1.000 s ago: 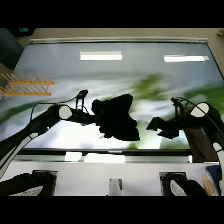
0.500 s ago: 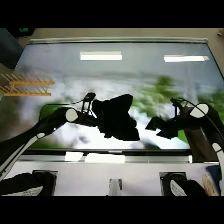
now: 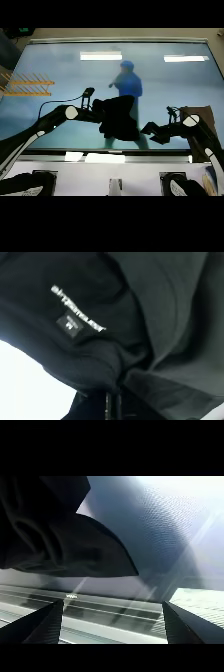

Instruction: Fold the shirts.

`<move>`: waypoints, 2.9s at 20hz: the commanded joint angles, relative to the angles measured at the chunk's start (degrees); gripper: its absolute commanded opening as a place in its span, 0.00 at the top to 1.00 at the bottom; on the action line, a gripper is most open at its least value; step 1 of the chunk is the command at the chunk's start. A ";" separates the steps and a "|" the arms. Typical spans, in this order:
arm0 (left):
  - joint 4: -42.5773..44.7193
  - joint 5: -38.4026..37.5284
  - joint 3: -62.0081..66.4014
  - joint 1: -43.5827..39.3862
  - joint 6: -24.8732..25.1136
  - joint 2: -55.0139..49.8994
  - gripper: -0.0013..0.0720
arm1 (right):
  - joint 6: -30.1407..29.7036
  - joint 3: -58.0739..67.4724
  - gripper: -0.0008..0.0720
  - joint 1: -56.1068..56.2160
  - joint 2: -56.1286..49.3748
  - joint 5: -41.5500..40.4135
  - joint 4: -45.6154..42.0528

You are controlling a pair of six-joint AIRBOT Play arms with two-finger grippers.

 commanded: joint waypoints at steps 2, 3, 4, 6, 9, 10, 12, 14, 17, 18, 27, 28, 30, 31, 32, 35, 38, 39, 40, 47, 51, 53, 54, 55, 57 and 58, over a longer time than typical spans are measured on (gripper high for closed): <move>0.00 -0.92 0.59 -0.02 -0.09 1.66 0.93 | -5.62 -2.67 0.04 0.00 -5.22 -3.54 6.97; 0.00 -1.16 0.59 -0.02 -0.09 2.03 0.93 | -7.67 -2.67 0.04 0.00 -6.82 -4.00 9.84; 0.00 -1.14 0.59 -0.02 -0.09 2.43 0.93 | -8.66 -2.67 0.04 0.00 -8.09 -4.83 11.63; 0.00 -1.14 0.59 -0.02 -0.11 3.28 0.93 | -8.70 -2.67 0.04 0.00 -10.23 -6.43 12.39; -0.04 -1.16 0.59 -0.02 -0.33 4.52 0.93 | -9.35 -2.64 0.04 0.00 -12.09 -7.45 13.73; -0.04 -1.14 0.59 -0.04 -0.33 4.90 0.93 | -9.79 -2.64 0.04 0.00 -12.24 -8.04 14.75; -0.04 -1.14 0.59 -0.02 -0.33 5.49 0.93 | -9.68 -2.64 0.04 1.03 -12.31 -9.44 15.39; -0.02 -1.14 0.59 -0.04 -0.33 5.97 0.93 | -9.46 -2.64 0.04 5.99 -12.41 -12.24 16.04; -0.02 -1.14 0.59 -0.02 -0.31 7.26 0.93 | -6.93 -1.27 0.21 12.35 -12.41 -16.33 16.09; -0.02 -1.14 0.59 -0.02 -0.31 7.85 0.93 | -6.05 -0.66 0.37 12.96 -12.41 -16.96 16.15; 0.04 -1.14 9.90 2.16 4.42 17.77 0.93 | -7.72 20.70 0.96 13.16 -4.02 -6.58 5.05; -0.02 -0.94 14.10 3.02 4.26 19.45 0.93 | -8.24 27.04 0.96 13.16 -0.83 -6.08 1.46; 0.00 0.96 25.07 4.44 4.22 22.82 0.93 | -8.20 41.22 0.96 13.16 5.57 -7.80 -6.03; 0.02 3.48 31.21 4.98 4.26 24.39 0.93 | -8.17 48.28 0.96 13.16 8.46 -10.84 -9.92; 0.02 6.47 36.70 5.33 4.26 25.66 0.93 | -8.13 55.43 0.96 13.16 11.28 -14.51 -13.99; 0.00 15.32 49.94 5.79 4.24 28.89 0.93 | -3.06 70.01 0.96 13.16 17.70 -20.72 -22.01; -0.09 20.74 56.81 3.89 4.20 29.83 0.93 | 3.74 74.14 0.96 13.16 21.03 -17.18 -22.56; -0.02 22.45 57.68 2.21 4.31 29.70 0.93 | 6.08 74.12 0.96 13.16 21.57 -15.06 -22.49; 0.00 24.33 57.77 0.61 5.57 29.53 0.93 | 8.28 74.12 0.96 13.16 21.68 -12.57 -22.51; 0.28 35.08 57.79 -0.42 27.21 19.67 0.93 | 12.90 74.12 0.96 13.16 13.31 7.43 -20.41; 0.20 26.86 57.77 8.79 22.77 11.32 0.93 | 12.94 74.05 0.96 13.18 3.74 17.88 -20.31; 0.20 17.62 57.77 15.87 13.94 5.86 0.93 | 12.94 72.87 0.96 13.18 -1.33 19.02 -20.22; 0.20 11.63 57.77 19.19 9.97 2.60 0.93 | 12.96 72.08 0.96 13.18 -3.98 18.99 -20.22; 0.17 5.64 57.77 21.64 7.41 -0.57 0.93 | 12.94 71.63 0.96 13.18 -6.51 18.91 -20.15; 0.17 -8.35 57.77 25.05 3.28 -7.08 0.93 | 12.90 71.08 0.96 13.16 -11.72 18.49 -20.26; 0.13 -15.74 57.77 25.86 1.16 -10.29 0.93 | 12.87 71.08 0.96 13.18 -14.27 18.47 -20.26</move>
